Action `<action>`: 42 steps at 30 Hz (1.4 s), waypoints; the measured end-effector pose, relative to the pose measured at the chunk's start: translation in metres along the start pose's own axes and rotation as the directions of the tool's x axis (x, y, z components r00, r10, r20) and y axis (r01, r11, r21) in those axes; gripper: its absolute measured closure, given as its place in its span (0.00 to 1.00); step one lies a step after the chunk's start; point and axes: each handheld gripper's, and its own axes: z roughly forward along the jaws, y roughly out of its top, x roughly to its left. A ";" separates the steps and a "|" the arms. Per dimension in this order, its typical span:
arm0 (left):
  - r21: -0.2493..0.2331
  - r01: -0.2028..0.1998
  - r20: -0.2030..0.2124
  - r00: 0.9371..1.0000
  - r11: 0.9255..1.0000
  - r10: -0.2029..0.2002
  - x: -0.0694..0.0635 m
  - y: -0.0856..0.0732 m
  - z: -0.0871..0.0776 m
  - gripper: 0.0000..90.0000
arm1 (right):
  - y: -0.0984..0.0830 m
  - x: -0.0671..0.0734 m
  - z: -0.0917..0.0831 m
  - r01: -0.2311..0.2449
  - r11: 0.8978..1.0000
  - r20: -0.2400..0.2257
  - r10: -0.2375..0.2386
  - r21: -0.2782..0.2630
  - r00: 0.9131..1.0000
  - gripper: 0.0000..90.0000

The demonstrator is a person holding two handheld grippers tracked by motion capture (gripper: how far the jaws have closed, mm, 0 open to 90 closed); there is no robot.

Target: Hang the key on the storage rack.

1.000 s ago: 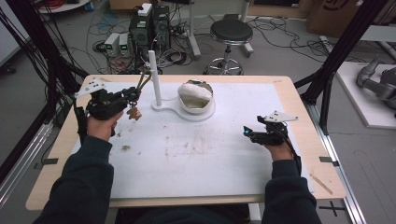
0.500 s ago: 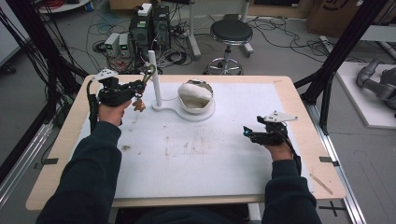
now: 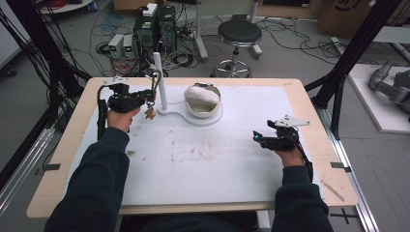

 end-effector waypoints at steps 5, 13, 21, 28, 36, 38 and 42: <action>-0.030 0.005 0.015 1.000 1.000 -0.005 0.000 -0.006 -0.009 0.55 | 0.000 0.000 -0.001 -0.001 1.000 0.002 0.001 -0.001 1.000 0.28; -0.111 -0.129 0.015 0.991 0.985 0.131 0.002 -0.033 -0.035 0.25 | 0.000 0.000 -0.002 -0.002 1.000 0.000 0.002 -0.005 1.000 0.28; -0.102 -0.210 0.059 0.974 0.972 0.217 -0.002 -0.071 -0.054 0.32 | 0.000 0.002 -0.005 -0.004 1.000 -0.007 0.004 -0.013 1.000 0.28; -0.111 -0.154 -0.015 0.988 0.982 0.153 0.001 -0.088 -0.058 0.20 | -0.002 0.002 -0.015 0.011 0.999 -0.018 -0.012 -0.033 1.000 0.24; -0.118 -0.142 -0.045 0.989 0.983 0.138 -0.001 -0.091 -0.057 0.20 | -0.005 -0.001 -0.018 -0.001 1.000 -0.007 0.001 -0.030 1.000 0.24; -0.116 -0.147 -0.052 0.989 0.982 0.142 -0.001 -0.091 -0.057 0.20 | -0.005 0.000 -0.017 -0.001 1.000 -0.008 0.001 -0.030 1.000 0.24; -0.113 -0.150 -0.057 0.988 0.982 0.145 -0.001 -0.093 -0.057 0.20 | -0.005 0.000 -0.014 -0.001 1.000 -0.005 0.001 -0.011 1.000 0.24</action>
